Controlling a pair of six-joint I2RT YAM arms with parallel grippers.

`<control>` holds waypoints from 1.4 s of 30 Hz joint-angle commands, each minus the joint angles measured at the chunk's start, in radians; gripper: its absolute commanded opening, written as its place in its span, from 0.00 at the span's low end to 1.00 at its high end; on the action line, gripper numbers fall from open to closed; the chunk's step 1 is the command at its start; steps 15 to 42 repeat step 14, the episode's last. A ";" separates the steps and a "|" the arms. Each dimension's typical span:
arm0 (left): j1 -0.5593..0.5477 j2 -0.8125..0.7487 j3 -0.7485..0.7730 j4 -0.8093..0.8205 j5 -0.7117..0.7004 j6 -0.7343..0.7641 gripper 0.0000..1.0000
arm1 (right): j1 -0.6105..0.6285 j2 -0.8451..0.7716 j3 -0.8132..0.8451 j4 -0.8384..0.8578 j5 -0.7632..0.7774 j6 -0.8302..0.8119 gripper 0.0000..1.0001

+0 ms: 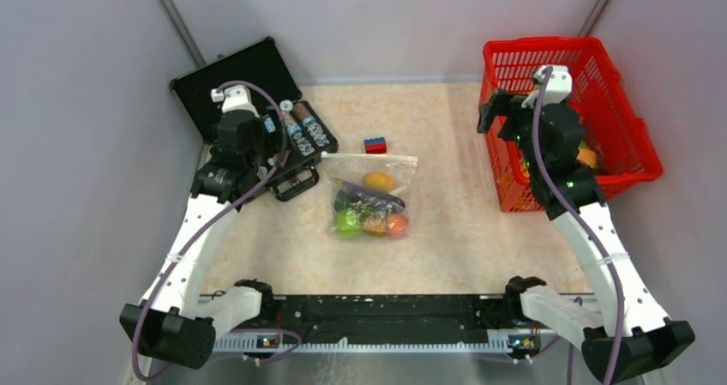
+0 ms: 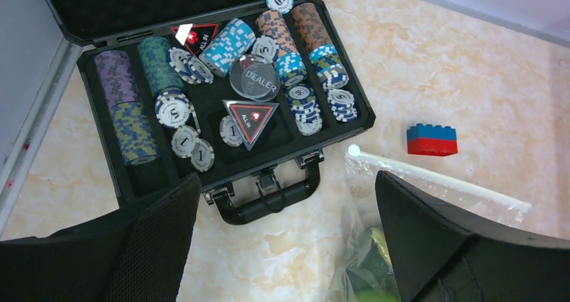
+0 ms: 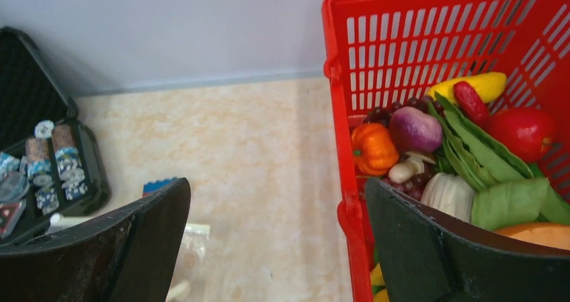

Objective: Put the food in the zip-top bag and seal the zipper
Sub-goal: Reset both arms

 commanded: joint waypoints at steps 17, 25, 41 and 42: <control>0.011 -0.220 -0.060 0.058 -0.039 -0.118 0.99 | -0.011 -0.113 -0.056 -0.023 -0.211 0.032 0.99; 0.011 -0.220 -0.060 0.058 -0.039 -0.118 0.99 | -0.011 -0.113 -0.056 -0.023 -0.211 0.032 0.99; 0.011 -0.220 -0.060 0.058 -0.039 -0.118 0.99 | -0.011 -0.113 -0.056 -0.023 -0.211 0.032 0.99; 0.011 -0.220 -0.060 0.058 -0.039 -0.118 0.99 | -0.011 -0.113 -0.056 -0.023 -0.211 0.032 0.99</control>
